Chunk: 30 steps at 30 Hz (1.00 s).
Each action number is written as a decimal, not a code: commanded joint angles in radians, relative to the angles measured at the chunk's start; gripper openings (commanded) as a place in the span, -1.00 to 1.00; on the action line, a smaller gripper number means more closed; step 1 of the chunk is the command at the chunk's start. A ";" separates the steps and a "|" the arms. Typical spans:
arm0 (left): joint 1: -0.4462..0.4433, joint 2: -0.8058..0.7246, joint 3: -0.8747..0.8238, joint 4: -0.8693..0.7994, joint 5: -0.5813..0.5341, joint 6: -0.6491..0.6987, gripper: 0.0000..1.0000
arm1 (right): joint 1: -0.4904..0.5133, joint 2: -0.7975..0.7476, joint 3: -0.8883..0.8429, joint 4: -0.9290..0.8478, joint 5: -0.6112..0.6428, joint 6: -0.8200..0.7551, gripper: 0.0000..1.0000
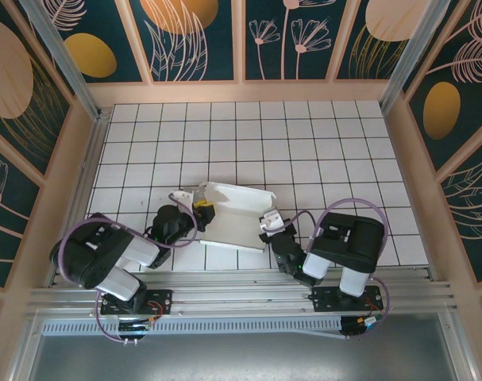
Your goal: Fold the paper box
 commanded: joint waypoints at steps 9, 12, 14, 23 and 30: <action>-0.009 -0.504 -0.067 -0.331 -0.032 -0.073 -0.10 | 0.048 0.098 0.014 0.216 0.118 -0.249 -1.00; -0.009 -0.709 -0.052 -0.523 -0.065 -0.142 -0.02 | 0.047 0.096 0.016 0.217 0.112 -0.256 -1.00; -0.010 -0.818 0.004 -0.699 -0.105 -0.184 0.06 | 0.049 0.098 0.013 0.216 0.114 -0.256 -1.00; -0.008 -0.694 0.442 -1.290 -0.074 -0.019 0.18 | 0.052 0.035 -0.031 0.212 0.093 -0.263 -1.00; -0.015 -0.498 0.727 -1.459 0.317 0.400 0.49 | 0.043 -0.046 -0.030 0.065 -0.012 -0.206 -1.00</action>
